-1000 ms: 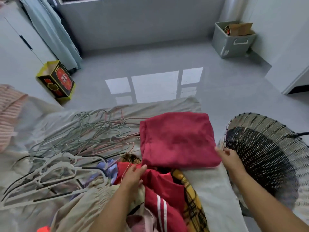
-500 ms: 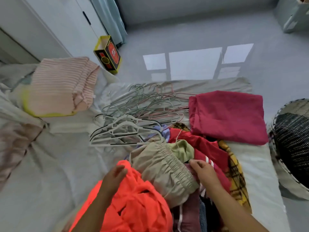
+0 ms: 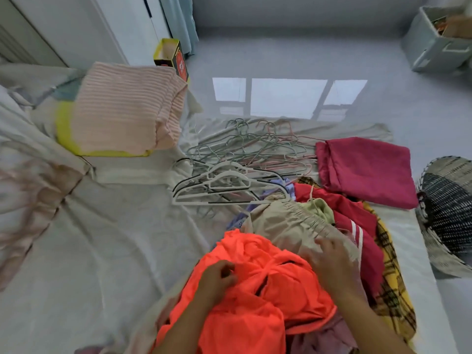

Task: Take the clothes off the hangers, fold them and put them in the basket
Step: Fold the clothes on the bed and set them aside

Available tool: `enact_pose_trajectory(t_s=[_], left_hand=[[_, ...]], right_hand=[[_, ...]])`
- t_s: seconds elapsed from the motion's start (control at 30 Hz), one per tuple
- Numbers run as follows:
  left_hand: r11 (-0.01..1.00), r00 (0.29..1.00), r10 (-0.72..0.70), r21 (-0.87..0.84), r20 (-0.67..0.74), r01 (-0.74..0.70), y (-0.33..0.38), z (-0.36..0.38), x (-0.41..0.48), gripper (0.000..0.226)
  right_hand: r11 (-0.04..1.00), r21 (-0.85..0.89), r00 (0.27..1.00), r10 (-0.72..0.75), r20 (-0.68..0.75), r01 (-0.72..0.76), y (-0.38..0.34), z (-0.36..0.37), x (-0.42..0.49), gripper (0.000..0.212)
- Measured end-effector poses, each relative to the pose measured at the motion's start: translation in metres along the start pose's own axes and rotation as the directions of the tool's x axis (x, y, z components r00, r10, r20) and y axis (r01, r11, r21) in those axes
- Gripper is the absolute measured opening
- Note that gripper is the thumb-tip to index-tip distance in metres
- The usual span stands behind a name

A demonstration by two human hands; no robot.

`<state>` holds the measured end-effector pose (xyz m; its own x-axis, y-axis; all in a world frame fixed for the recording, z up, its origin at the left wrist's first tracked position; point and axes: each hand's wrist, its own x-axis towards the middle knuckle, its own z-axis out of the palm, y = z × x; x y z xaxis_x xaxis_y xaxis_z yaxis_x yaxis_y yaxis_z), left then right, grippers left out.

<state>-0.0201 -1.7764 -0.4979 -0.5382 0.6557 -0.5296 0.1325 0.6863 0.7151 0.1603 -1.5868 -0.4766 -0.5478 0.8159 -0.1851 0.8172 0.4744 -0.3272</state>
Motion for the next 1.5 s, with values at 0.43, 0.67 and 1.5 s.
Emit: enact_pose_trajectory(t_s=[0.43, 0.67, 1.5], left_hand=[[0.958, 0.935, 0.279, 0.006, 0.217, -0.287, 0.089, -0.067, -0.019, 0.102], [0.933, 0.936, 0.311, -0.241, 0.162, -0.268, 0.155, -0.101, -0.030, 0.010], [0.829, 0.919, 0.394, 0.418, 0.032, -0.370, 0.319, -0.264, -0.200, 0.032]], right_hand=[[0.594, 0.804, 0.997, -0.078, 0.028, 0.023, -0.110, -0.130, -0.005, 0.015], [0.504, 0.859, 0.987, 0.066, -0.147, 0.094, -0.112, -0.213, 0.010, 0.027], [0.625, 0.450, 0.765, -0.445, -0.465, 0.638, -0.206, -0.391, -0.049, 0.008]])
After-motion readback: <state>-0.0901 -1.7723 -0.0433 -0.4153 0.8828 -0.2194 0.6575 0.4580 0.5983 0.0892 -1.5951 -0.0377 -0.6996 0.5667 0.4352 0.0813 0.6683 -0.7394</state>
